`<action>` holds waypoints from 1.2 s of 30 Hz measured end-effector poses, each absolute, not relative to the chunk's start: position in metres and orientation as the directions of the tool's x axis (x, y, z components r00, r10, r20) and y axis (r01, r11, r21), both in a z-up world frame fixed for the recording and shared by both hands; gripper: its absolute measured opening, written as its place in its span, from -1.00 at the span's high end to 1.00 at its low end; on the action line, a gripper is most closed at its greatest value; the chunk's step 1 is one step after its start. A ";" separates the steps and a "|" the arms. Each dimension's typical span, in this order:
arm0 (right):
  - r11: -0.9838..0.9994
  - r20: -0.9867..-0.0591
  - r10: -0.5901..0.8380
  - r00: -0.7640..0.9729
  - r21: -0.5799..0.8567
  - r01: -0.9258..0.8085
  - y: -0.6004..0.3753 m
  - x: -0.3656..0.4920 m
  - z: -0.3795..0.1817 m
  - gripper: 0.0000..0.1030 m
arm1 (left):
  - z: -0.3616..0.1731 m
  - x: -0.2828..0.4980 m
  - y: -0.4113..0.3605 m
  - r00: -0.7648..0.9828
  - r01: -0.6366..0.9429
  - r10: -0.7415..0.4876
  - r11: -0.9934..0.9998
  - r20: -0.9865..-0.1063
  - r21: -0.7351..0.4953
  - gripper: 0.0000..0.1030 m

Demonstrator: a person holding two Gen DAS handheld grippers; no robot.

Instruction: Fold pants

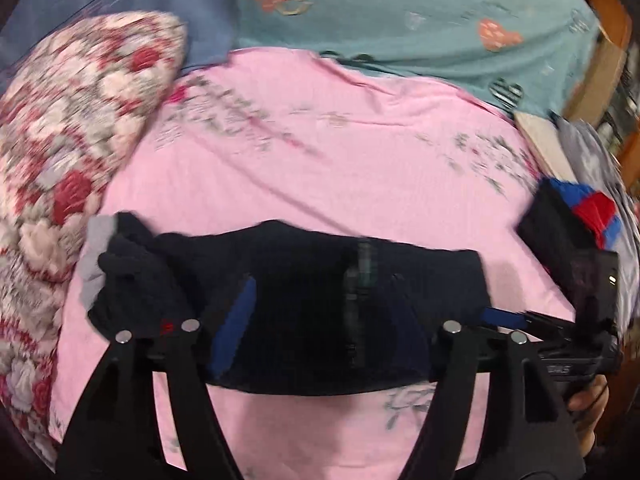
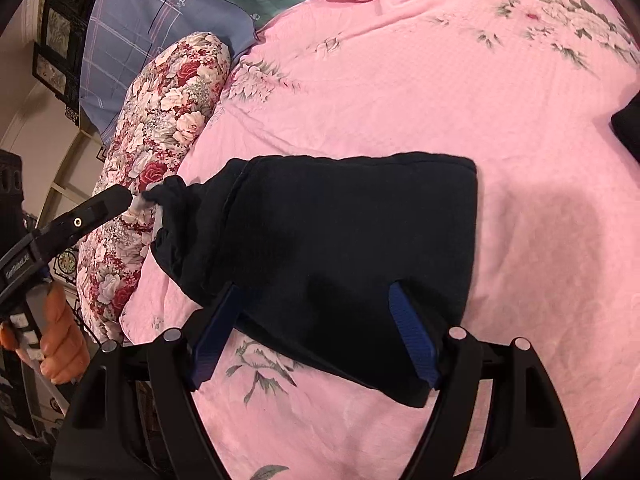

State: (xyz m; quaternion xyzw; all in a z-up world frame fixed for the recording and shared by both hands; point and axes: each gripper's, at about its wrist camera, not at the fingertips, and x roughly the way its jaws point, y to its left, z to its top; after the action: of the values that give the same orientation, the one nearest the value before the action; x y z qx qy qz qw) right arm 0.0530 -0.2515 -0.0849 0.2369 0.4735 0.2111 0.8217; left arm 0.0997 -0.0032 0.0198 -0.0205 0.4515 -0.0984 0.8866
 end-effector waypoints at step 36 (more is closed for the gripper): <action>0.861 -0.760 0.496 0.420 0.493 -0.125 -0.216 0.074 -0.087 -0.51 | -0.093 0.149 0.204 0.471 -0.328 -0.250 0.840 -0.846 -0.431 -0.59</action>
State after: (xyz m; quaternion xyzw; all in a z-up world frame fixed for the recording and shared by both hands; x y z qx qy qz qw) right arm 0.0739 -0.2162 -0.0869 0.1839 0.5044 0.1887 0.8223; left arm 0.1488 0.2036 -0.0933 -0.2814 0.5136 0.0239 0.8102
